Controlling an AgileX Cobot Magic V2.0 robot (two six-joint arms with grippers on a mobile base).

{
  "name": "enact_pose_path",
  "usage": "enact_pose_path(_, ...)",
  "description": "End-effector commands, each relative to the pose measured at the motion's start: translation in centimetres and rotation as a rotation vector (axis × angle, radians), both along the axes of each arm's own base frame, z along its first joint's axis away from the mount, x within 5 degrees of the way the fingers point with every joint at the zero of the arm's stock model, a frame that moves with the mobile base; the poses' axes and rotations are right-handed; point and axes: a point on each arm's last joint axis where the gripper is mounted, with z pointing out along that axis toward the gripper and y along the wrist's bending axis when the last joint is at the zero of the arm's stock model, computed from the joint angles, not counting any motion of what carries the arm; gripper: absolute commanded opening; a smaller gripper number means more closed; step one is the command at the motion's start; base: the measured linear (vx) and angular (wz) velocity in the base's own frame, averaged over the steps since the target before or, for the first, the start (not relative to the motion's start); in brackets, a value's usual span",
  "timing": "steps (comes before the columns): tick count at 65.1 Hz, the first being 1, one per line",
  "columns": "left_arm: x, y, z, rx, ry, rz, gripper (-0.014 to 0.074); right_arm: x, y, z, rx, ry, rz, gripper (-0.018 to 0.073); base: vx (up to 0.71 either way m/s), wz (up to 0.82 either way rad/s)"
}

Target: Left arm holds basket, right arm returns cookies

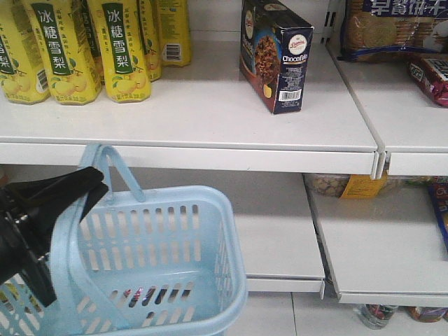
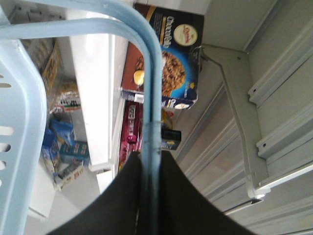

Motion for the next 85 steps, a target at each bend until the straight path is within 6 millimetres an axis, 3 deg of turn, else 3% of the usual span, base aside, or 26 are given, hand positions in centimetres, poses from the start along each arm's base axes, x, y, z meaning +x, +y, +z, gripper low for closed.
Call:
enact_pose_path(1,-0.7,1.1,2.4,-0.039,-0.107,0.032,-0.0003,0.0,0.1,1.2,-0.021,-0.064,0.013,-0.0006,0.0,0.0)
enact_pose_path(20,-2.5,4.5,2.6,0.026,-0.076,0.198,-0.0003,0.0,0.1,1.2,-0.021,-0.064,0.013,-0.0006,0.0,0.0)
enact_pose_path(47,-5.2,8.2,2.6,0.253,-0.14,0.458,-0.0003,0.0,0.1,1.2,-0.021,-0.064,0.013,-0.0006,0.0,0.0)
enact_pose_path(63,-5.9,9.0,2.6,0.417,-0.183,0.531,-0.0003,0.0,0.1,1.2,-0.021,-0.064,0.013,-0.0006,0.0,0.0)
enact_pose_path(85,-5.9,9.0,2.9,0.903,-0.387,0.495,-0.0003,0.0,0.1,1.2,-0.021,-0.064,0.013,-0.0006,0.0,0.0)
